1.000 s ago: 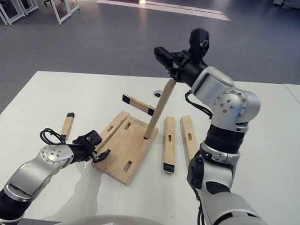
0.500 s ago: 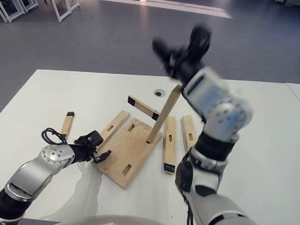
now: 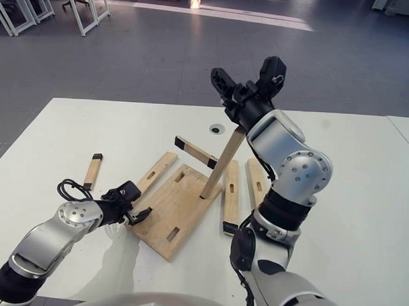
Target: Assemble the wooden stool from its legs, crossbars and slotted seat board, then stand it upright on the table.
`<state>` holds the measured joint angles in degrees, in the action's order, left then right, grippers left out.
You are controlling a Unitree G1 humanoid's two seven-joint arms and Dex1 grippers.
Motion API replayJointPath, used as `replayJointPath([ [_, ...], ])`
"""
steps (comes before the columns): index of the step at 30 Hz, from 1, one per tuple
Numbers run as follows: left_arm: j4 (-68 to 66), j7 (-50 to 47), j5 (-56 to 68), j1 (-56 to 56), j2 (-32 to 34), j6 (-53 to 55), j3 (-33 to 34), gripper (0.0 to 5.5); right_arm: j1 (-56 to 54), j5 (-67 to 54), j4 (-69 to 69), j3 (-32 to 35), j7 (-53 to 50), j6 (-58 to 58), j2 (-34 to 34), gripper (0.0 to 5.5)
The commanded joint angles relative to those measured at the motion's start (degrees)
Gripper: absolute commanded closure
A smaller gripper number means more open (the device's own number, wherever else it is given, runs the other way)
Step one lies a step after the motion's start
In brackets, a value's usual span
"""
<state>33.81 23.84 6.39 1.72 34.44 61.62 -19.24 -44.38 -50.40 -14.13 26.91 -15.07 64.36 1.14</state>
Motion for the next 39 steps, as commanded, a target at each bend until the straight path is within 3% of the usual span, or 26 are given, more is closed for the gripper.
replayJointPath([
  [1, -3.07, -4.27, -0.84, -4.52, -4.08, 3.21, 0.06, 1.33, -9.17, 1.38, 2.90, 3.96, -0.06, -4.82, 9.12, 1.91],
  [9, 1.73, -15.01, -2.11, -6.10, -16.24, 13.54, 6.76, 1.33, 1.02, 11.14, -0.39, -1.40, -0.72, -7.84, 15.34, 1.91],
  [20, 13.70, -21.36, -1.81, -3.41, -27.19, 28.89, 4.29, 1.33, 28.99, 11.46, -20.34, -7.03, 1.50, 5.43, 14.30, 1.91],
  [25, 13.35, -21.57, -2.28, -2.23, -26.12, 27.49, 7.04, 1.33, 42.70, 10.30, -27.37, -8.50, 5.66, 10.53, 15.63, 1.05],
  [31, 14.85, -21.61, -1.75, 2.59, -33.18, 28.49, 13.76, 1.33, 50.68, 14.11, -27.74, -10.95, 8.68, 8.29, 16.74, 0.04],
  [36, 16.33, -20.84, -0.42, 5.55, -41.08, 30.78, 19.72, 1.33, 55.94, 19.01, -25.19, -13.81, 11.63, 4.05, 18.97, 0.04],
  [39, 15.99, -20.51, 0.12, 8.37, -40.57, 30.77, 23.99, 1.33, 59.35, 22.32, -21.99, -15.90, 13.60, 1.06, 20.09, 0.04],
])
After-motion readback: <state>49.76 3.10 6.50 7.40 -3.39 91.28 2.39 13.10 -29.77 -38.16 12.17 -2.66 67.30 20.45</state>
